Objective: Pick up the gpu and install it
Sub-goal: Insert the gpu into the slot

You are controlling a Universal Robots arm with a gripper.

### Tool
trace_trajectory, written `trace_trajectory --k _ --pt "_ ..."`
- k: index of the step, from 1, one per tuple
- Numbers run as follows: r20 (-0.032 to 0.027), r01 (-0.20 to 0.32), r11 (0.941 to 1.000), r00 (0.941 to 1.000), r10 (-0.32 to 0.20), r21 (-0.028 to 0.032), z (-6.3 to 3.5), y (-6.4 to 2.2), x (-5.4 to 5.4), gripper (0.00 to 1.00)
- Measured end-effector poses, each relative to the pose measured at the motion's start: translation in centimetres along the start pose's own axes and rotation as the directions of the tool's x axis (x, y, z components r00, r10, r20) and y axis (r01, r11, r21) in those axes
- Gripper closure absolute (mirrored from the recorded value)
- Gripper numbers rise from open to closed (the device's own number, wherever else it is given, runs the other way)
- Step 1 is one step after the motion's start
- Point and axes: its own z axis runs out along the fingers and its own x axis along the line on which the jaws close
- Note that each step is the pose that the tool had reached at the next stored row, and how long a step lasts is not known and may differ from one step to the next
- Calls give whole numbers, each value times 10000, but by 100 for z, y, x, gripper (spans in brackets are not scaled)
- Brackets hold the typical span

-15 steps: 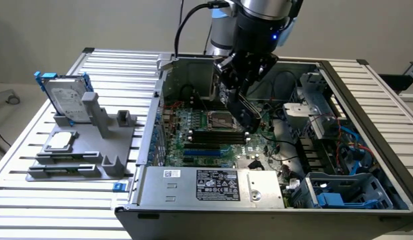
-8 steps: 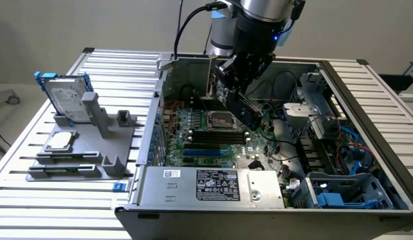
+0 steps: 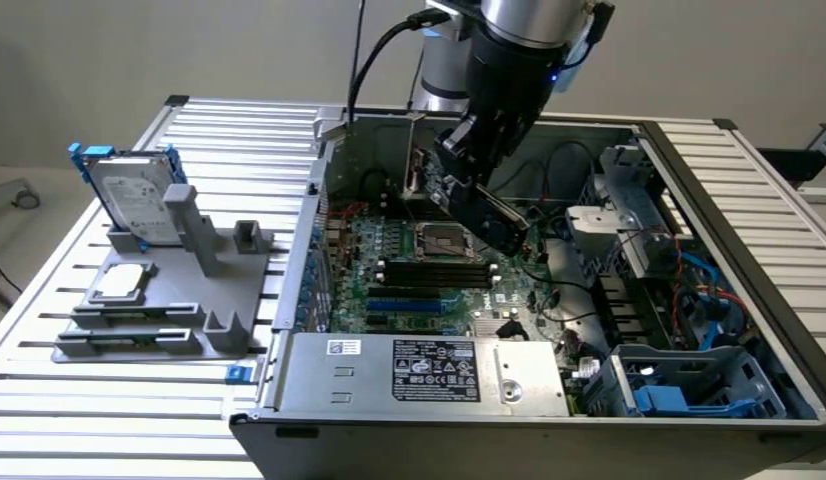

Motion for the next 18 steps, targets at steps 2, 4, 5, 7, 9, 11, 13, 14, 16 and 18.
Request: trace_trajectory --k 2,4,5,7,9,11,13,14,16,18 --pt "-46 369 9993 9993 -369 4 7 -1 0 73" --pt "-89 725 9974 9973 -725 6 14 -2 0 73" --pt "-111 902 9959 9959 -902 7 17 -2 0 73" --pt "-156 1258 9921 9919 -1258 7 24 -3 -1 73" --pt "-203 1628 9867 9865 -1627 6 31 -4 -1 73" --pt "-247 1978 9802 9799 -1978 3 38 -5 -1 73" --pt "-293 2332 9724 9720 -2331 -2 44 -6 -1 73" --pt "-314 2505 9681 9676 -2504 -4 48 -6 -1 73" --pt "-359 2849 9585 9579 -2848 -11 54 -7 -1 73" --pt "-404 3200 9474 9466 -3198 -20 62 -8 -1 73"
